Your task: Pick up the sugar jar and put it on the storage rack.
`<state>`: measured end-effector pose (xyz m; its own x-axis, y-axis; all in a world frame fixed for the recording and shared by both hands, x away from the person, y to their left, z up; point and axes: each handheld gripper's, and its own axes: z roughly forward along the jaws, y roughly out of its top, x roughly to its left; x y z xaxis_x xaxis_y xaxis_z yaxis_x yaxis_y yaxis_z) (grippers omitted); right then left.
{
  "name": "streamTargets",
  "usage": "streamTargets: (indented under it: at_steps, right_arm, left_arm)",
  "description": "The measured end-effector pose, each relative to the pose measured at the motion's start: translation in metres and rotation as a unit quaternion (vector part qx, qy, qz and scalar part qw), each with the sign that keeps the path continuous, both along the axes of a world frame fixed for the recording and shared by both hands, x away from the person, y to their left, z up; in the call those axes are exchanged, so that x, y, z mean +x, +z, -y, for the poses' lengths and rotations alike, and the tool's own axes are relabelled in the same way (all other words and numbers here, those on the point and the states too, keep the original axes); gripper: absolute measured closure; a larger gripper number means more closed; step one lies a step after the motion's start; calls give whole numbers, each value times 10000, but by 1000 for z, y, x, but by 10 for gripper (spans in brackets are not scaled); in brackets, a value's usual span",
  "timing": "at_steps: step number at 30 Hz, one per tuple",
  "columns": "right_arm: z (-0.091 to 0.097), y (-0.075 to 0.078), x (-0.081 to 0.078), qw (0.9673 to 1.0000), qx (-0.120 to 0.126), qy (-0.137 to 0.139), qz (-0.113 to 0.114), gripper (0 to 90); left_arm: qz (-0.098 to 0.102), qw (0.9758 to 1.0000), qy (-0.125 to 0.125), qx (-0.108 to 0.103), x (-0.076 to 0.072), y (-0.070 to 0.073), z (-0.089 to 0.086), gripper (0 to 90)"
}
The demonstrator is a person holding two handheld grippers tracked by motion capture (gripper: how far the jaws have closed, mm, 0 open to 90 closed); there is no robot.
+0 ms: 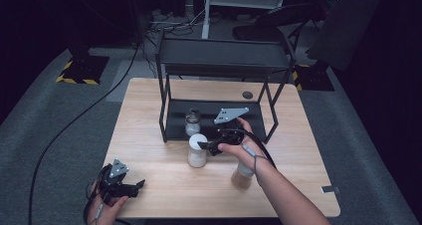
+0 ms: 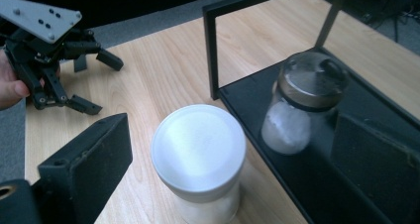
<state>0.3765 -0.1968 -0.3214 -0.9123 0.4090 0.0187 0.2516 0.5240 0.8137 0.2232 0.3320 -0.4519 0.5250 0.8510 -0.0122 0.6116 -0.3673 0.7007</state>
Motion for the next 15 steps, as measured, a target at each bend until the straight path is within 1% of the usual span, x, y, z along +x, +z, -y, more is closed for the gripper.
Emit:
streamTargets:
  at_steps: [3, 11, 15]
  right_arm:
    - [-8, -4, 3, 9999, -104, 75, -3, 27]
    - [-24, -9, 8, 9992, -353, 149, -91, 40]
    - [-30, -12, 9, 9989, -400, 179, -146, 48]
  left_arm:
    - [2, 10000, 1, -2, 0, 0, 0, 44]
    - [2, 10000, 0, -3, 0, 0, 0, 44]
    - [1, 10000, -1, -2, 0, 0, 0, 44]
